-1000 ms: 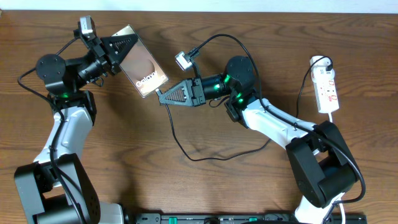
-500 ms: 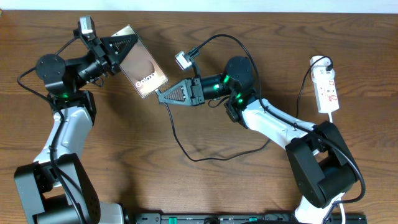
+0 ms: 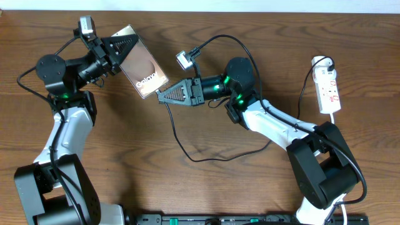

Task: Plug charger to phone and switch on socket
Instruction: 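Align the plug with the phone's bottom port and push it in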

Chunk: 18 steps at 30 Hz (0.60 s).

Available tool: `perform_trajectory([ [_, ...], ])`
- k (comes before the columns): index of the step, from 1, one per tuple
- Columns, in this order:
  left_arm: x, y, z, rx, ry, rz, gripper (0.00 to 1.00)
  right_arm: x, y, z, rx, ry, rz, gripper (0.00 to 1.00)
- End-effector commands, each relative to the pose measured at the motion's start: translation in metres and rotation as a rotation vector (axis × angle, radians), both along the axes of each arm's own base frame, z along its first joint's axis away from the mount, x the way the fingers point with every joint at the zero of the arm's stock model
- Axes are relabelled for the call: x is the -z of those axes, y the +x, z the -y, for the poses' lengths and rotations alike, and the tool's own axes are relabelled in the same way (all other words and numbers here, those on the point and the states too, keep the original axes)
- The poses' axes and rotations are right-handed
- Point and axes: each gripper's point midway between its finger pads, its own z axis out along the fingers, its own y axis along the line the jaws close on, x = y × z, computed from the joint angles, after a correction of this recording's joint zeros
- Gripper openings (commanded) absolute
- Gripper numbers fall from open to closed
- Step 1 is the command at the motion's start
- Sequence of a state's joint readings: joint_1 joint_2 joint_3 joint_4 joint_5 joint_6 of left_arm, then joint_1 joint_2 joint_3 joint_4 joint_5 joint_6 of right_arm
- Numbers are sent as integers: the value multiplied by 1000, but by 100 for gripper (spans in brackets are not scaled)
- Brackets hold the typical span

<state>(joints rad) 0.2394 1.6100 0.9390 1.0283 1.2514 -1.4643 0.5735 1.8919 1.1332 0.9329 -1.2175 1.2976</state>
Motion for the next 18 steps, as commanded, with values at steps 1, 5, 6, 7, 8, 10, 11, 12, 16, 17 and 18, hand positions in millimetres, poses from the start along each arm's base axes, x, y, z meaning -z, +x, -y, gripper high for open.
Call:
perform_trajectory([
  [1, -6, -19, 19, 122, 39, 33, 7, -5, 33, -4, 177, 32, 4, 1],
  [5, -6, -19, 19, 122, 39, 33, 7, -6, 35, -4, 189, 33, 3, 1],
  [6, -6, -19, 19, 122, 40, 33, 7, -6, 35, -4, 192, 34, 2, 1],
  [7, -6, -19, 19, 123, 40, 33, 8, -6, 36, -4, 196, 34, -2, 1],
  [8, -6, -19, 19, 124, 40, 33, 7, -6, 37, -4, 199, 35, -2, 1],
  [10, -6, -20, 20, 128, 43, 36, 8, -6, 37, -4, 199, 35, -2, 1],
  [11, -6, -20, 20, 128, 43, 36, 7, -6, 37, -4, 200, 35, -2, 1],
  [12, -6, -20, 20, 128, 43, 36, 7, -6, 38, -4, 204, 35, -2, 1],
  [16, -6, -20, 20, 127, 43, 36, 7, -6, 38, -4, 205, 36, -2, 1],
  [17, -6, -20, 20, 127, 45, 40, 7, -6, 37, -4, 198, 34, -2, 1],
  [18, -6, -20, 20, 126, 49, 45, 7, -6, 36, -4, 195, 34, -1, 1],
])
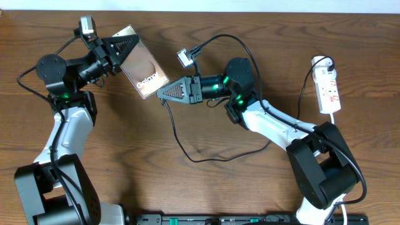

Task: Plug charger to phone and switch on socket
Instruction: 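Align the plug with the phone's bottom port and push it in, then open the right gripper to release the inserted plug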

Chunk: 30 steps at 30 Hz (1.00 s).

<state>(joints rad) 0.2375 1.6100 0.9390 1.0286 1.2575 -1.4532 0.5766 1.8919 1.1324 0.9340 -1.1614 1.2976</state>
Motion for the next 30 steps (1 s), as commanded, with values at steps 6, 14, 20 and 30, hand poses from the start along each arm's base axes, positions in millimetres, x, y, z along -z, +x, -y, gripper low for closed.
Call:
perform_trajectory([
  [6, -6, -17, 17, 102, 47, 53, 7, -4, 24, -1, 120, 22, 7, 1],
  [14, -7, -13, 14, 80, 41, 54, 8, -3, 17, -1, 83, 18, 19, 18],
  [20, -8, -13, 14, 74, 40, 54, 7, -2, 13, -1, 58, 17, 37, 63],
  [30, -7, -14, 9, 73, 44, 53, 7, -8, 18, 7, 69, 40, 78, 90],
])
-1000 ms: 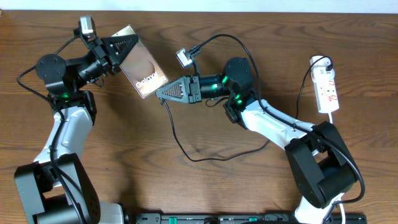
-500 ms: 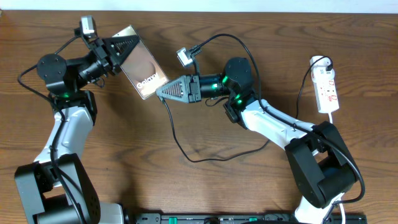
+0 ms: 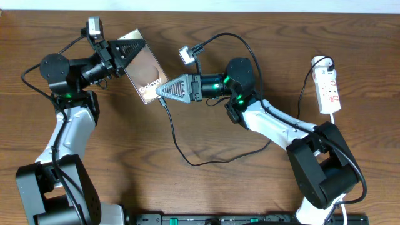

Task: Plug charger to phone and switch on socket
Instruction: 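Open the right gripper to release the inserted plug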

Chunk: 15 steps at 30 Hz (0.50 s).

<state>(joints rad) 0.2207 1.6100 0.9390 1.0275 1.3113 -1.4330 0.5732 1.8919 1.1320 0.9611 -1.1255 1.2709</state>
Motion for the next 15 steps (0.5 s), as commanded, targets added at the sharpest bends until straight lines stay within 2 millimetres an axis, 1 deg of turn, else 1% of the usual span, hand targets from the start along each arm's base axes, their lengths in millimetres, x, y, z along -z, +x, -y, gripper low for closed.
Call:
perform_trajectory([
  [1, -9, -6, -6, 9, 22, 40, 7, -4, 14, 9, 36, 18, 36, 91],
  [4, -7, -10, -13, 21, 34, 37, 7, -4, 25, 19, 63, 16, 36, 93],
  [5, -6, -11, -16, 26, 38, 36, 7, -3, 29, 23, 72, 14, 36, 99],
  [8, -5, -14, -22, 29, 45, 34, 7, 0, 39, 35, 92, 0, 20, 99],
  [10, -5, -14, -24, 26, 46, 34, 7, 7, 46, 42, 107, -22, -2, 99],
  [13, -4, -14, -25, 25, 49, 36, 7, 31, 57, 50, 139, -94, -60, 99],
  [15, -4, -14, -25, 24, 55, 47, 7, 56, 63, 55, 172, -169, -117, 99],
])
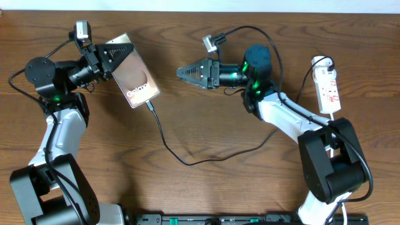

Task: Plug charger to phone and switch on socket
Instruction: 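Open the right gripper to release the inserted plug, then retract the right gripper back toward the power strip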

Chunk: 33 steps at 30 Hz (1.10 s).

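Note:
My left gripper (116, 52) is shut on the top end of the phone (135, 74), holding it tilted above the table at the left, its pinkish screen facing up. The black charger cable (167, 145) has its plug (150, 105) seated in the phone's lower edge. From there it loops across the table toward the right. My right gripper (180, 70) hovers right of the phone, well apart from it, fingers slightly open with nothing between them. The white socket strip (329, 87) lies at the far right with the charger's adapter (321, 62) in its far end.
The right arm's base (328, 165) stands at the front right, the left arm's base (47, 187) at the front left. A black rail (237, 219) runs along the table's front edge. The slack cable loop lies across the middle of the table.
My right gripper has let go of the cable plug and moved away to the right. The plug stays in the phone. My left gripper has shifted the phone slightly to the left.
At first my right gripper held the cable plug just short of the phone's lower edge, the left holding the phone. It then stood closer, and then with the plug at the phone's port. Now the plug sits in the phone and the right gripper is withdrawn, empty.

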Available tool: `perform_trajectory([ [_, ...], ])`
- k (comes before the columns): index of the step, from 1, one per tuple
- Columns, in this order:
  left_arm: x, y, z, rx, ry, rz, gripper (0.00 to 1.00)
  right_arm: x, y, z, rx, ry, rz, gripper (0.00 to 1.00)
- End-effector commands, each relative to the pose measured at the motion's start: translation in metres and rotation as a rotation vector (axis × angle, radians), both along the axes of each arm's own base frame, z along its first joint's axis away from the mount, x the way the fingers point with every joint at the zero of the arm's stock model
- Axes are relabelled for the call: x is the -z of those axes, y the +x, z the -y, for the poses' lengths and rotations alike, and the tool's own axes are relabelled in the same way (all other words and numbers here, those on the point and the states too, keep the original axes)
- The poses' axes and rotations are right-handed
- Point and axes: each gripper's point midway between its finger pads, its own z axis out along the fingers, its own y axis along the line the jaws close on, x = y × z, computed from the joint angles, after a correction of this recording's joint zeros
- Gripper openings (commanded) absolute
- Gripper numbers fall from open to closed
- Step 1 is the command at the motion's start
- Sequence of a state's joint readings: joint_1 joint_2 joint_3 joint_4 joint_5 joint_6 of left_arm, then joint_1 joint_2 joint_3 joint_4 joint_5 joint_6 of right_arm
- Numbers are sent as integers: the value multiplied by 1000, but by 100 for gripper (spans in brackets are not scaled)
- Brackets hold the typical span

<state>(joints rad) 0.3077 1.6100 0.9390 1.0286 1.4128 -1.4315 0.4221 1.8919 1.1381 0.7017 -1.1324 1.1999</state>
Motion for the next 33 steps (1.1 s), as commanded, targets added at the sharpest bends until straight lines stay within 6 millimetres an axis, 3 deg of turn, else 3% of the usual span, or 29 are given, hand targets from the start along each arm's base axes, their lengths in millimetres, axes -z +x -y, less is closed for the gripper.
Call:
perform_trajectory([
  [1, -9, -5, 1, 14, 31, 58, 8, 30, 8, 7, 31, -86, 12, 99],
  [8, -9, -4, 1, 9, 36, 71, 8, 106, 14, 31, 165, -390, -61, 99],
  [11, -7, -3, 0, 3, 52, 93, 7, 122, 12, 51, 229, -545, -41, 99],
  [16, 13, 8, -6, -54, 55, 27, 7, 118, 11, 75, 310, -683, -1, 99],
  [18, 28, 12, -8, -77, 69, -13, 7, 115, 10, 87, 349, -748, 18, 99],
  [20, 56, 13, -10, -101, 104, -84, 7, 112, 8, 106, 399, -846, 54, 99],
  [24, 81, 9, -10, -109, 166, -116, 7, 108, 3, 128, 448, -953, 82, 99],
  [33, 138, 1, -18, -159, 323, -227, 7, 115, -5, 144, 460, -1042, 57, 99],
])
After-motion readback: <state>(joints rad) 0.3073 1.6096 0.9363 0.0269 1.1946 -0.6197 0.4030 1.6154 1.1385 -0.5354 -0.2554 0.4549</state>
